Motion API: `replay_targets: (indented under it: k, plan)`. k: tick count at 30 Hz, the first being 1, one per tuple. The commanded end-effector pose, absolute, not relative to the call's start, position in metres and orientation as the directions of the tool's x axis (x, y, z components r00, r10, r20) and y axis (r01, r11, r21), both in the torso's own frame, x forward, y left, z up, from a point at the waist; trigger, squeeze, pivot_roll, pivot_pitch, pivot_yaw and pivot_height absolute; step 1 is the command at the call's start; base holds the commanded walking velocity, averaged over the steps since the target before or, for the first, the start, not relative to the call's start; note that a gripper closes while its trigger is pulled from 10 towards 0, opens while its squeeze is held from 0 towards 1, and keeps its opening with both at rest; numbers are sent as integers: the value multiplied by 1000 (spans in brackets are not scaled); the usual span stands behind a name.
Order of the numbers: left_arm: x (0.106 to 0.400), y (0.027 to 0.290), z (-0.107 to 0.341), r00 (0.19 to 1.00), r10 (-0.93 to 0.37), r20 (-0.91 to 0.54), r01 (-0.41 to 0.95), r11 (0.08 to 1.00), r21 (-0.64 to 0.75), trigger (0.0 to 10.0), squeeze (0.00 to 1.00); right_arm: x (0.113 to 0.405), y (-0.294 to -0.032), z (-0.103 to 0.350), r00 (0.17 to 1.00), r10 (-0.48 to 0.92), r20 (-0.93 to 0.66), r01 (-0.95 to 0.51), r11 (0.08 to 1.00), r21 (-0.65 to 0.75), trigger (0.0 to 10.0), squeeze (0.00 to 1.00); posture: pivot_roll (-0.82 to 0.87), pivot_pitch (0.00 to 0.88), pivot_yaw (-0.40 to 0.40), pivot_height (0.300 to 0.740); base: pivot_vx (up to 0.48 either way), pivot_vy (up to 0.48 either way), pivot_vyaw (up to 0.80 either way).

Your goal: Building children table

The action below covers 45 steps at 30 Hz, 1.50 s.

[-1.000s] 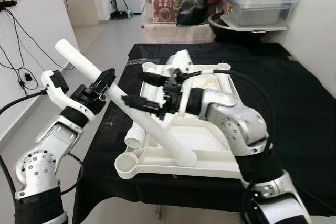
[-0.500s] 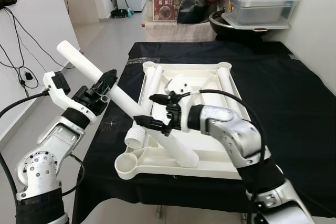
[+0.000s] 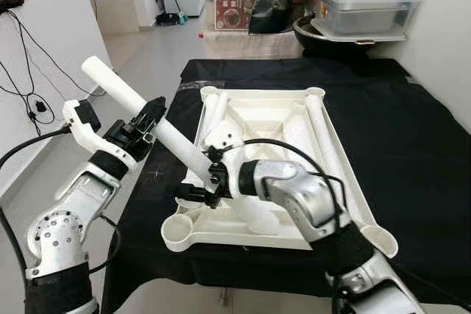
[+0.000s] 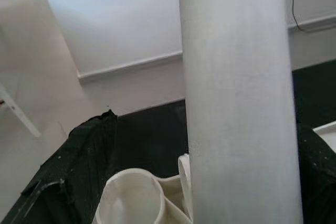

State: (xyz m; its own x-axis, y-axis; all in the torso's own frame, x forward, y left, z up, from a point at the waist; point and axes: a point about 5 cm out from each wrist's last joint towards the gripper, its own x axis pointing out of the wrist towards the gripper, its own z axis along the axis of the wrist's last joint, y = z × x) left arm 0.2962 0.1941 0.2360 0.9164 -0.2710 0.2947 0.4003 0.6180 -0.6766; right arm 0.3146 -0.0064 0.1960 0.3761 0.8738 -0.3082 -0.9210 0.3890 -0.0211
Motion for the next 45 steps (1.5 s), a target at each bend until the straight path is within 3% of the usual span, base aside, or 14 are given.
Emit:
replay_targets:
  k: [1, 2, 3, 11, 12, 14, 15, 21, 28, 31, 32, 39, 45]
  plan:
    - [299, 175, 242, 880, -357, 313, 471, 581, -664, 10000, 0, 318, 3, 173, 377, 835, -401, -912, 410, -4, 7569, 0, 24, 0, 9, 740, 0, 0, 0]
    - [299, 175, 242, 880, -357, 313, 471, 581, -664, 10000, 0, 318, 3, 173, 377, 835, -401, -912, 410, -4, 7569, 0, 24, 0, 9, 740, 0, 0, 0]
    - [300, 173, 242, 878, -364, 312, 475, 579, -662, 10000, 0, 322, 4, 173, 389, 825, -410, -907, 420, -16, 157, 0, 24, 0, 8, 740, 0, 0, 0]
    - [300, 166, 242, 872, -380, 308, 485, 599, -637, 10000, 0, 330, 5, 177, 413, 811, -414, -901, 432, -52, 0, 0, 30, 0, 1, 740, 0, 0, 0]
    - [298, 167, 241, 874, -373, 310, 484, 616, -621, 10000, 408, 329, 1, 176, 408, 810, -421, -904, 423, -60, 0, 0, 27, 0, 3, 740, 0, 0, 0]
    - [298, 167, 240, 877, -368, 309, 480, 621, -620, 10000, 408, 329, -1, 176, 405, 810, -424, -905, 420, -64, 0, 0, 27, 0, 3, 740, 0, 0, 0]
    - [298, 168, 239, 879, -365, 308, 476, 623, -621, 10000, 1000, 327, -5, 175, 401, 809, -430, -908, 414, -67, 0, 0, 24, 0, 5, 740, 0, 0, 0]
    - [299, 169, 240, 883, -345, 318, 469, 651, -597, 10000, 1000, 328, -18, 174, 399, 804, -441, -911, 401, -94, 0, 0, 20, 0, 10, 740, 0, 0, 0]
    - [300, 174, 241, 893, -305, 331, 448, 667, -595, 10000, 1000, 341, -45, 196, 461, 793, -398, -883, 453, -120, 0, 0, 7, 0, 18, 740, 0, 0, 0]
    - [285, 167, 253, 827, -407, 387, 562, 619, -549, 10000, 1000, 355, -77, 218, 547, 762, -347, -833, 537, -133, 0, 0, 6, 0, 18, 740, 0, 0, 0]
    - [280, 166, 256, 805, -430, 407, 592, 601, -537, 10000, 0, 359, -87, 227, 573, 750, -330, -816, 561, -141, 0, 0, 7, 0, 17, 740, 0, 0, 0]
    - [267, 165, 264, 742, -485, 462, 670, 540, -509, 10000, 0, 366, -112, 248, 633, 718, -288, -771, 618, -155, 0, 0, 0, 0, 16, 740, 0, 0, 0]
    - [259, 159, 264, 713, -512, 480, 702, 514, -493, 10000, 0, 378, -155, 296, 728, 666, -162, -684, 721, -109, 0, 0, 5, 0, 3, 740, 0, 0, 0]
